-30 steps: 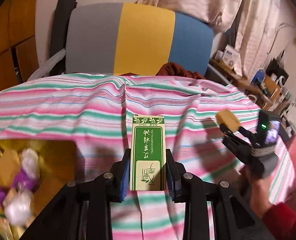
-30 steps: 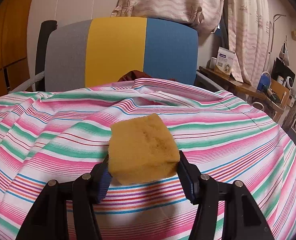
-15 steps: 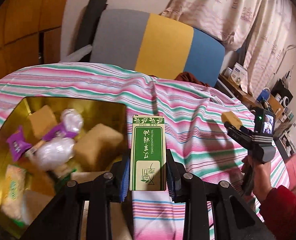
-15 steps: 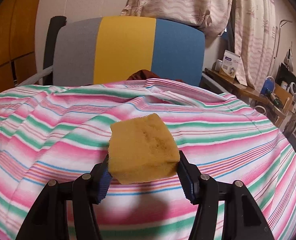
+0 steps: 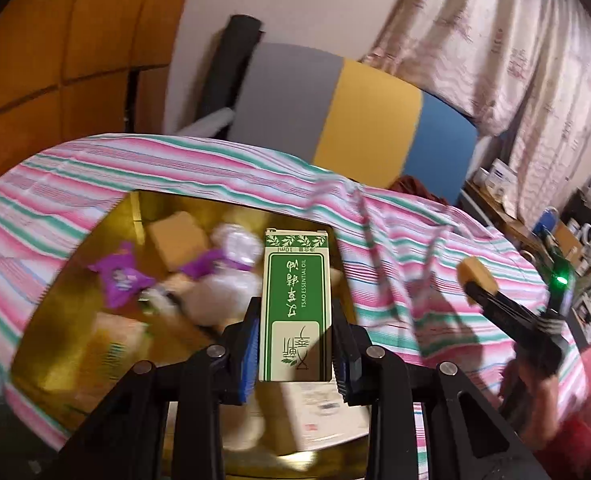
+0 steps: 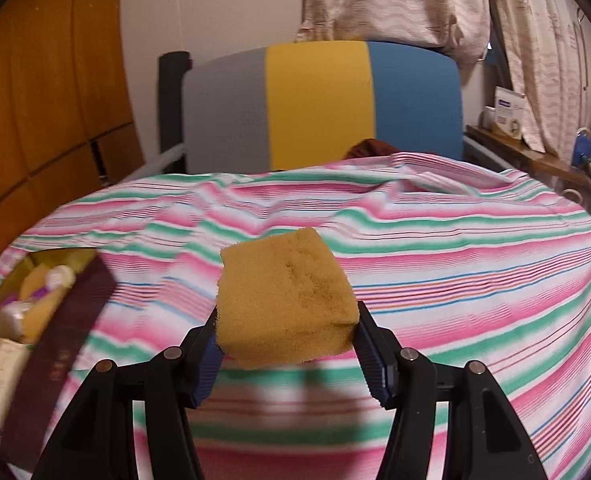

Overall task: Organize objects
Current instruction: 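Drop the green box into the tin with the left tool while the right tool carries the cake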

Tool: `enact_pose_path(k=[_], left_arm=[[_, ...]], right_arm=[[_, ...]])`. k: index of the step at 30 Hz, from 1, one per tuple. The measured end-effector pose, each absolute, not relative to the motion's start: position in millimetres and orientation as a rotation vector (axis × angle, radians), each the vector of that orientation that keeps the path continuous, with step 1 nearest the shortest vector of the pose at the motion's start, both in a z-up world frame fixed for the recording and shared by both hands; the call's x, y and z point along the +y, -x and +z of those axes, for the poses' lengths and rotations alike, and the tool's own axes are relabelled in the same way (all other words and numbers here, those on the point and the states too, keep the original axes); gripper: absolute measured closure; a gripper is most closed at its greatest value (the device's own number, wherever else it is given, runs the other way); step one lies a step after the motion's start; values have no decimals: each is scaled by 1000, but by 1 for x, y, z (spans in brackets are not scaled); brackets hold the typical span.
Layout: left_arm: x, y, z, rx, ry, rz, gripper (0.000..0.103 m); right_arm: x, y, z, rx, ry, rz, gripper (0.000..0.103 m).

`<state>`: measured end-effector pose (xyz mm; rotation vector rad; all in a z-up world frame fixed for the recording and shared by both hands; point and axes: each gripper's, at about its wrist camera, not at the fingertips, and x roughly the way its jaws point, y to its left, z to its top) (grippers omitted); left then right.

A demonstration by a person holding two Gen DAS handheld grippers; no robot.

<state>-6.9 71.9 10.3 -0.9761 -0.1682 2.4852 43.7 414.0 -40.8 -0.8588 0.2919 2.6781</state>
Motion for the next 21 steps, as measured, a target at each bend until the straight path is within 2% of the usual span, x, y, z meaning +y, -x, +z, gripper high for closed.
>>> enact_pose_path(k=[12,21], left_arm=[[1,31,-20,-262,1108,2573,72],[-6,46,-44,-260,1207,2536,71]], right_arm=[[354,-65,-23,488,822,2796,43],[330,-73,-14,571,800,2845,43]])
